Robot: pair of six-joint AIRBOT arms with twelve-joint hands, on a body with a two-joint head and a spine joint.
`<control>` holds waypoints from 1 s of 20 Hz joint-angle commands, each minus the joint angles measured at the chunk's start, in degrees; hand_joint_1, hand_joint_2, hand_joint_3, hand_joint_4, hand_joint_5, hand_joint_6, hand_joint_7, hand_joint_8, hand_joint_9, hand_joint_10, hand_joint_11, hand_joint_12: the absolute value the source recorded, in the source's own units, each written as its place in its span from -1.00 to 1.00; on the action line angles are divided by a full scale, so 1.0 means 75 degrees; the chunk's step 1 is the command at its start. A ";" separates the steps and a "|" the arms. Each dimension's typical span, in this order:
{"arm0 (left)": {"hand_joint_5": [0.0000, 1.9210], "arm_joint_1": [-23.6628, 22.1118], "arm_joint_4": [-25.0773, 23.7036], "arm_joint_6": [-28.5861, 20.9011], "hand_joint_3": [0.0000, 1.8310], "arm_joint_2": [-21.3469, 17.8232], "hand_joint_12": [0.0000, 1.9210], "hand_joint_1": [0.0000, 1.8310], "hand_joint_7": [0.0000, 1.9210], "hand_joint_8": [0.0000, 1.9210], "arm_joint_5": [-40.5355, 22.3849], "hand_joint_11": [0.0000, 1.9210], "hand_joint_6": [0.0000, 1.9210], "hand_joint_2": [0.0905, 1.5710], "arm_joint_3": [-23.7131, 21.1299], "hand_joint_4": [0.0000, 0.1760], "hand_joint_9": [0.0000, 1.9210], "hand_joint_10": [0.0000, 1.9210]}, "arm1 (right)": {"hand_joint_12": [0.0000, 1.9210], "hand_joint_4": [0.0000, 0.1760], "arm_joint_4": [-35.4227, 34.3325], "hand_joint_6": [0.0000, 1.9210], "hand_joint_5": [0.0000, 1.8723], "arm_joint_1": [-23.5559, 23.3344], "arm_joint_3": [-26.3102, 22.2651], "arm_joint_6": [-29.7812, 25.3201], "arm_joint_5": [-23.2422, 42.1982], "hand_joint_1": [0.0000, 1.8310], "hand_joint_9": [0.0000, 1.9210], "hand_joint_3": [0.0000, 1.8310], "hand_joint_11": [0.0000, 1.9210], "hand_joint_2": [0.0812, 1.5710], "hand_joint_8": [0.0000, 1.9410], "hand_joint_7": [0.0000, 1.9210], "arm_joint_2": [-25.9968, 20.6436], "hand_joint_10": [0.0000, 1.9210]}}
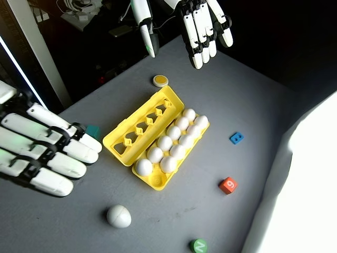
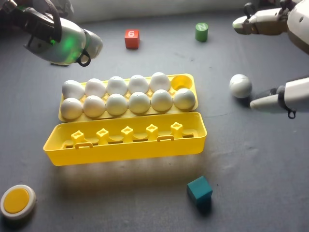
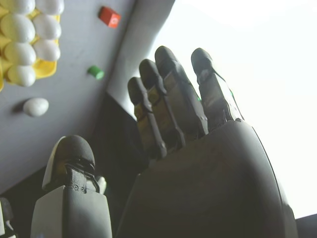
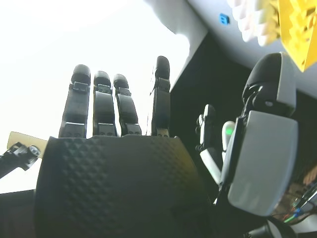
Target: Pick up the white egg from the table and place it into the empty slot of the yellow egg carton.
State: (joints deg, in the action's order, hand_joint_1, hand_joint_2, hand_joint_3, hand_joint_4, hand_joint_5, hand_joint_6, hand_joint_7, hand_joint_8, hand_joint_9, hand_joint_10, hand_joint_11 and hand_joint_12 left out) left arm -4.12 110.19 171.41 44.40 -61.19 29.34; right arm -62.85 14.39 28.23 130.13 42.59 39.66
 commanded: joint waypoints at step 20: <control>-0.96 -0.0067 -0.0740 0.0049 -0.99 0.0016 -1.00 -1.00 -1.00 -1.00 0.0129 -1.00 -0.99 0.46 -0.0003 -1.00 -1.00 -1.00 | -0.46 -0.02 0.1520 -1.00 -0.77 0.0249 -0.0015 -0.1452 0.1412 -0.27 -1.00 -1.00 -1.00 -0.13 -1.00 -1.00 -0.0108 -1.00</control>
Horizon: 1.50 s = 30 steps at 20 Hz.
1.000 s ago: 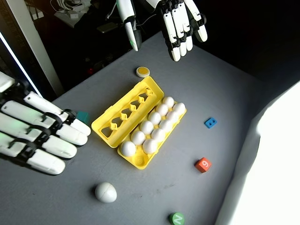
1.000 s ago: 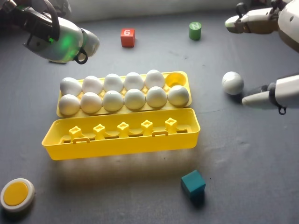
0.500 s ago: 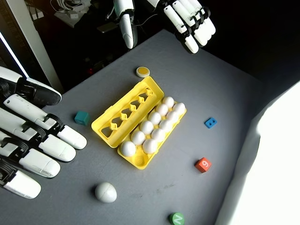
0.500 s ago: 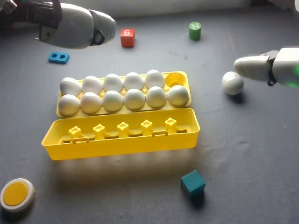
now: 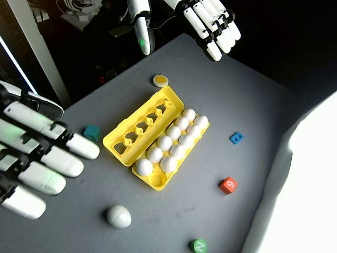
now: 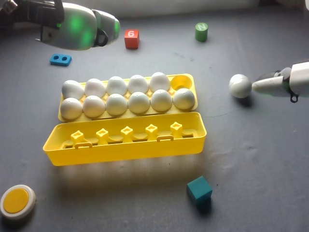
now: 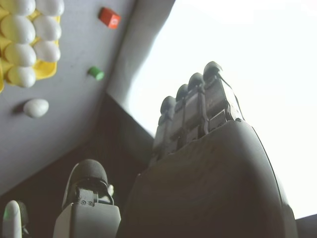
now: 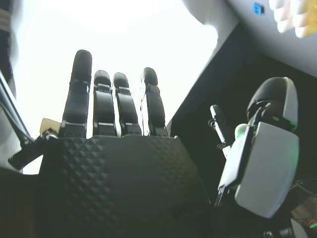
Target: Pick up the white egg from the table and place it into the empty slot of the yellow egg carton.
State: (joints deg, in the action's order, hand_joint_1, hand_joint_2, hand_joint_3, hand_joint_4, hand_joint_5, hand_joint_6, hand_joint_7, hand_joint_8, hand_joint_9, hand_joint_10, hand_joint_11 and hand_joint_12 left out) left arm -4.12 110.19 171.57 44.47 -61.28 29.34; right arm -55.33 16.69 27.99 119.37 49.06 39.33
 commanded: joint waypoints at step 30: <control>-0.94 -0.0066 -0.0746 0.0029 -1.00 0.0018 -1.00 -1.00 -0.98 -1.00 0.0111 -1.00 -1.00 0.45 0.0000 -1.00 -1.00 -1.00 | -0.99 -0.15 -0.0205 -0.99 -0.73 0.0499 0.2021 -0.2763 -0.1568 -0.22 -1.00 -1.00 -1.00 -0.17 -1.00 -1.00 0.0168 -1.00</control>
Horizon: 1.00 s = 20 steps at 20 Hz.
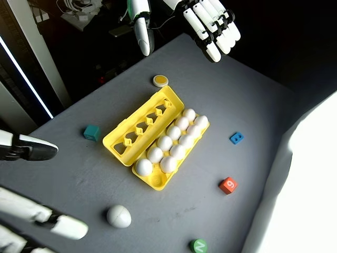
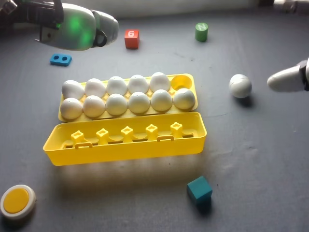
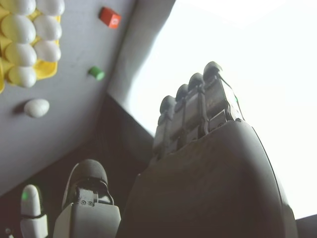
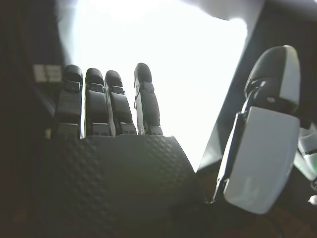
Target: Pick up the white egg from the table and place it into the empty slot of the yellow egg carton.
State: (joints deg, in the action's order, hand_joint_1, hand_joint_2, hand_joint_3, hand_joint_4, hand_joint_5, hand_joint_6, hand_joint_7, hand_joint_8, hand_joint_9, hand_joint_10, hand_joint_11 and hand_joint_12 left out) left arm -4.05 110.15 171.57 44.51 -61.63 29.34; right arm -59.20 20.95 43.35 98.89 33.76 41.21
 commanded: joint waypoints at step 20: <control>-0.93 -0.0092 -0.0667 0.0028 -1.00 0.0013 -1.00 -1.00 -0.96 -1.00 0.0136 -1.00 -1.00 0.46 -0.0004 -1.00 -0.99 -1.00 | -1.00 0.09 -0.0355 -0.98 -0.58 0.0301 0.2673 0.0744 0.0448 -0.28 -1.00 -1.00 -1.00 -0.21 -1.00 -1.00 0.2854 -1.00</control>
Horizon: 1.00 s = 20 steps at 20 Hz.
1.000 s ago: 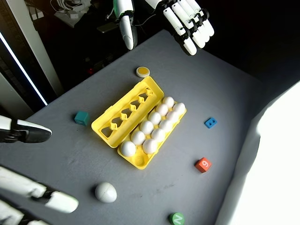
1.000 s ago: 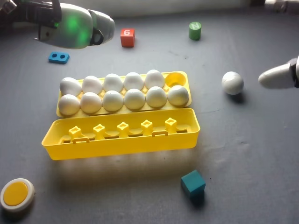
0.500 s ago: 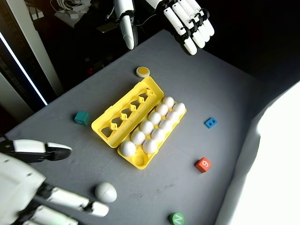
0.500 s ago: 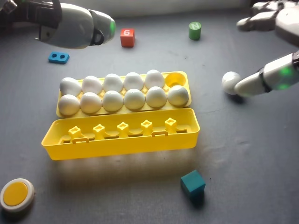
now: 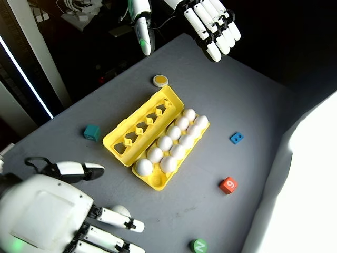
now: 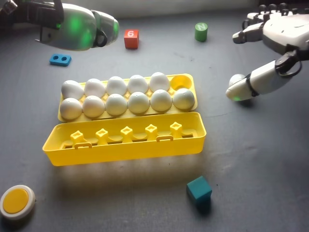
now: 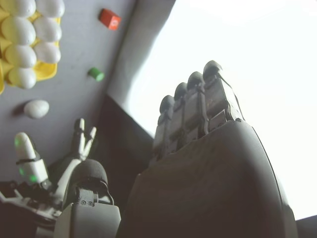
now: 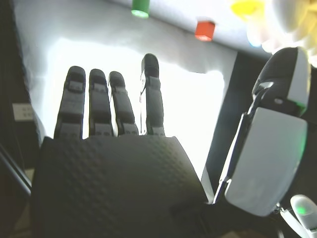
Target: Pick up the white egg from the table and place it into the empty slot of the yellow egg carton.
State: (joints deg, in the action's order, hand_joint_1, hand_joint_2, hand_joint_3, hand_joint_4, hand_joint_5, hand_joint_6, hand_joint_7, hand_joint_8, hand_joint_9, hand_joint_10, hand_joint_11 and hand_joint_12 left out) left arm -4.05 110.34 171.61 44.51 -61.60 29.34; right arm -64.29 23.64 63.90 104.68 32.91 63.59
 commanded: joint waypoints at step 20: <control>-0.92 -0.0084 -0.0729 0.0023 -1.00 0.0001 -1.00 -1.00 -0.96 -1.00 0.0224 -1.00 -1.00 0.45 -0.0003 -1.00 -0.99 -1.00 | -1.00 0.01 0.0325 -1.00 -0.61 0.0410 0.1299 -0.0137 0.0571 -0.22 -1.00 -1.00 -1.00 -0.21 -1.00 -1.00 0.0844 -1.00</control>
State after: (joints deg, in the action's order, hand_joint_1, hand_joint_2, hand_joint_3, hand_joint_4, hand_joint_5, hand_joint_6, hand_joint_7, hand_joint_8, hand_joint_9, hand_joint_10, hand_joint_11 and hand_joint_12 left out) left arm -4.16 110.24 171.59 44.51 -61.14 29.34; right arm -63.88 27.09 73.54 104.01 32.88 70.35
